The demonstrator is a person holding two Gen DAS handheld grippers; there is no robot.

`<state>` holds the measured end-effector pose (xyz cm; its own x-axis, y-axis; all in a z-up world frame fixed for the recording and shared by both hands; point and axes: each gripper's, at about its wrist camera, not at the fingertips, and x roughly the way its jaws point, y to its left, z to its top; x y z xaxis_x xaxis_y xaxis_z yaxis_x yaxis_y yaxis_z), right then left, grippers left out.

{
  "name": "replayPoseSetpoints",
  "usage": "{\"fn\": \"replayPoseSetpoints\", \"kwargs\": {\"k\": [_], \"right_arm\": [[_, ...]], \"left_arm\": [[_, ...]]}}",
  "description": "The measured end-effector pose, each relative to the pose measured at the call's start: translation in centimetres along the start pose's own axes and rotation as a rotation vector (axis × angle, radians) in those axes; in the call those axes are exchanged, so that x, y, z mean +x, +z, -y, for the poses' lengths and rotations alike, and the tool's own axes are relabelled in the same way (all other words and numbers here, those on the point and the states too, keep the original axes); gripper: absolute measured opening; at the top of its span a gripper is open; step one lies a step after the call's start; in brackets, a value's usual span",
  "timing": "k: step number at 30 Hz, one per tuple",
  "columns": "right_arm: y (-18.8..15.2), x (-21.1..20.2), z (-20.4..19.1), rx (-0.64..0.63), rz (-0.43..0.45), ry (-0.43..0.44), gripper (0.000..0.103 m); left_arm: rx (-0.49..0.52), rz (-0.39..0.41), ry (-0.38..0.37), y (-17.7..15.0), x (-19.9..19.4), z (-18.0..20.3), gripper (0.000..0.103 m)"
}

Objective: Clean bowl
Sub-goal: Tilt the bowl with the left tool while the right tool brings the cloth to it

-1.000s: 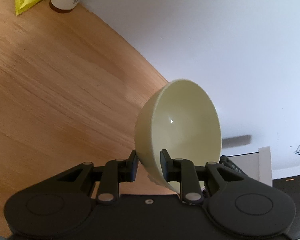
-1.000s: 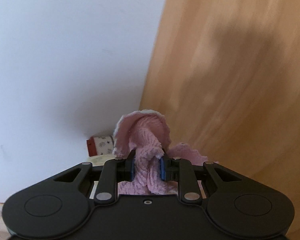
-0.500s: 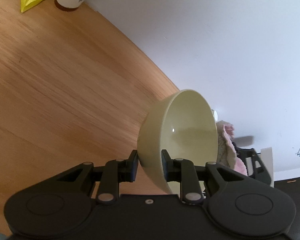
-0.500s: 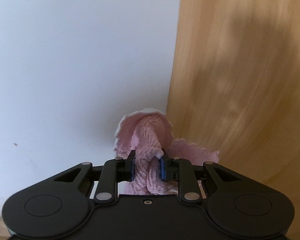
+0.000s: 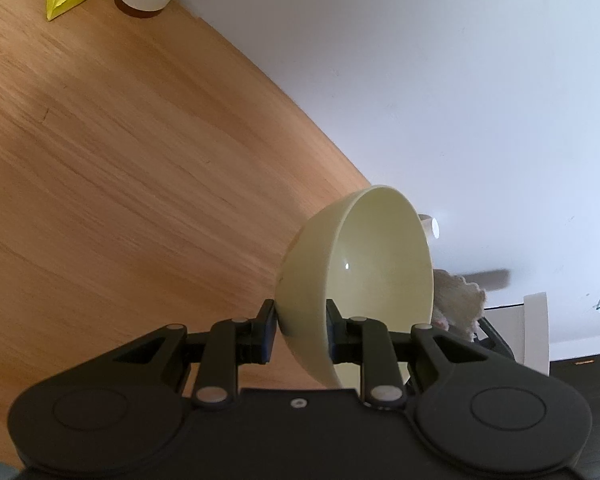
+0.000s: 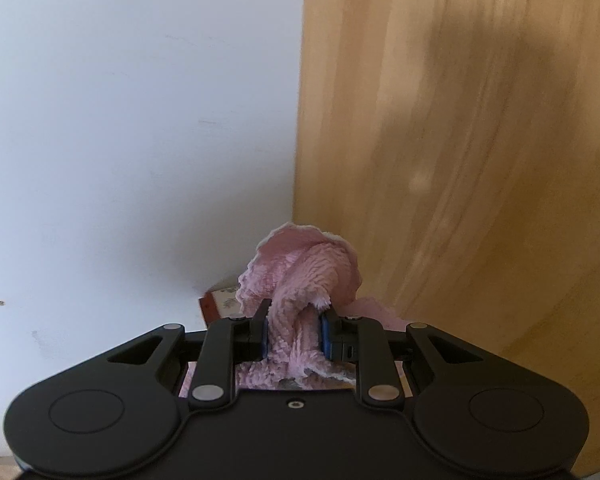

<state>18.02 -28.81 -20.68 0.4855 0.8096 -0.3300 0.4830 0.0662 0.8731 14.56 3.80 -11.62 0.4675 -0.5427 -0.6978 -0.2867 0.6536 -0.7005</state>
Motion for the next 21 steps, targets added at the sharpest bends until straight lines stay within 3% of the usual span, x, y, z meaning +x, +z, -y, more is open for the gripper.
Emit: {"fn": "replayPoseSetpoints", "kwargs": {"k": [13,17,21], "right_arm": [[0.1,1.1,0.9,0.002,-0.086,-0.125,0.025],[0.7,3.3,2.1,-0.002,-0.113,-0.095,0.025],[1.7,2.9,0.6,-0.036,-0.118,-0.019,0.025]], "left_arm": [[0.100,-0.040,-0.003,0.5,-0.3,0.7,0.023],[0.134,-0.059,-0.003,0.5,-0.2,0.8,0.019],[0.144,-0.071,0.008,0.3,-0.3,0.3,0.018]]}}
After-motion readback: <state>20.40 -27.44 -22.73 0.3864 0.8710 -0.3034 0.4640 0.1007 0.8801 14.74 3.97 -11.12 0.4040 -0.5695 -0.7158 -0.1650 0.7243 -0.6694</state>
